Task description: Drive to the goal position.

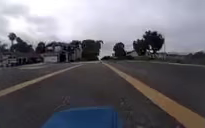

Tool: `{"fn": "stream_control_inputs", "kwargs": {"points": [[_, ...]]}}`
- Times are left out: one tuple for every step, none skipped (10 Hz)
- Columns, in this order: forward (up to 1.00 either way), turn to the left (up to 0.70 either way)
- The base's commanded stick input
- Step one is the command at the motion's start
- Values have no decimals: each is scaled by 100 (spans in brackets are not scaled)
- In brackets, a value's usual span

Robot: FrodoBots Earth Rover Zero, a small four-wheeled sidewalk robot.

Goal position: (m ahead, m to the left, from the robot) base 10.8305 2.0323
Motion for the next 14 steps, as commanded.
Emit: {"fn": "stream_control_inputs", "kwargs": {"points": [[100, 0], [100, 0], [100, 0], [100, 0], [100, 0], [100, 0], [100, 16], [100, 27], [100, 27], [100, 27], [100, 27], [100, 10], [100, 0], [100, 0]]}}
